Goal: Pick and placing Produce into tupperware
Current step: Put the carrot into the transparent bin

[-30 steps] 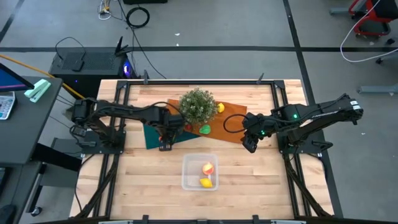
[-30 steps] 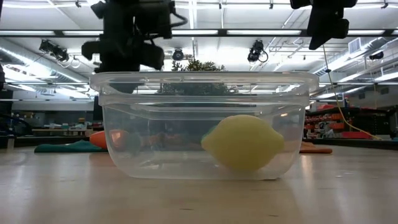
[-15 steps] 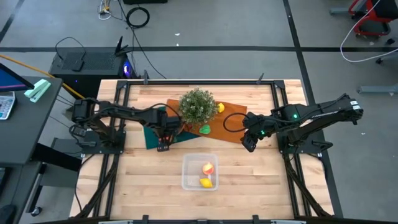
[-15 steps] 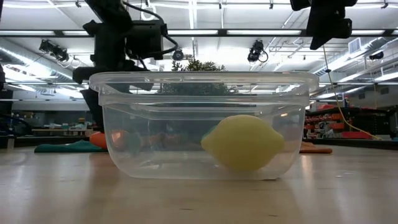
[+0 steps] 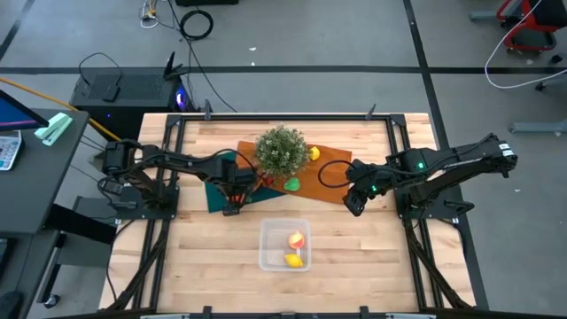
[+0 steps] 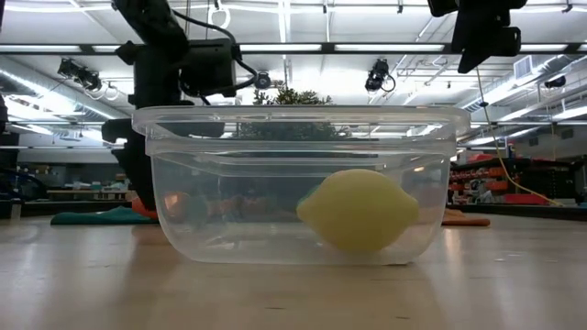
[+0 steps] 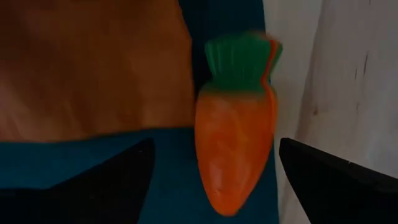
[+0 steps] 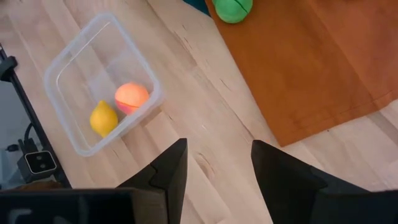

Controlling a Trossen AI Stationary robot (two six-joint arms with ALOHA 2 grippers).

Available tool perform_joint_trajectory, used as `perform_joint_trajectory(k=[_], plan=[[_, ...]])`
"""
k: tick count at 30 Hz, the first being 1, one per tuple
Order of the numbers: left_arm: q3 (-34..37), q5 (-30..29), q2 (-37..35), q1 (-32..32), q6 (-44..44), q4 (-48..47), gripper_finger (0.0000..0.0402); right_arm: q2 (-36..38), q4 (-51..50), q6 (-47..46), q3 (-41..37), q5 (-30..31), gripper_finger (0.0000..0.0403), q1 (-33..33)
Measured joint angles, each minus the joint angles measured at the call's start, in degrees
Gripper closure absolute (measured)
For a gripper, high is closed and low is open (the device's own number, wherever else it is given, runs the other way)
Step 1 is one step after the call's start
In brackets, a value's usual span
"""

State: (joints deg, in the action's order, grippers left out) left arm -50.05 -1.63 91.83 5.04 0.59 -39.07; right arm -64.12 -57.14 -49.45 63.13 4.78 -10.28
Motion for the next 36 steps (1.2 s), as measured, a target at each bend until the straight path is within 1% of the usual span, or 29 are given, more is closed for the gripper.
perform_joint_trajectory(k=[5,8,19,30,33,36], plan=[[0.0,-0.3,0.0,0.3,0.1,0.6,0.0051,0.0,0.0,0.0,0.0,0.0,0.0257,0.0],[0.0,-0.3,0.0,0.4,0.4,0.5,0.0063,0.0,0.0,0.0,0.0,0.2,0.0257,0.0],[0.0,0.4,0.0,0.4,1.6,0.3,0.0137,0.0,0.0,0.0,0.0,1.2,0.0257,0.0],[0.0,0.4,0.0,0.4,1.5,0.2,0.0226,0.0,0.0,0.0,0.0,1.8,0.0257,0.0],[-0.1,0.4,0.0,0.4,1.3,0.1,0.0242,0.0,0.0,0.0,0.0,1.8,0.0257,0.0],[-0.2,0.4,0.0,0.4,1.2,-0.2,0.0246,0.0,0.0,0.0,0.0,1.8,0.0257,0.0]])
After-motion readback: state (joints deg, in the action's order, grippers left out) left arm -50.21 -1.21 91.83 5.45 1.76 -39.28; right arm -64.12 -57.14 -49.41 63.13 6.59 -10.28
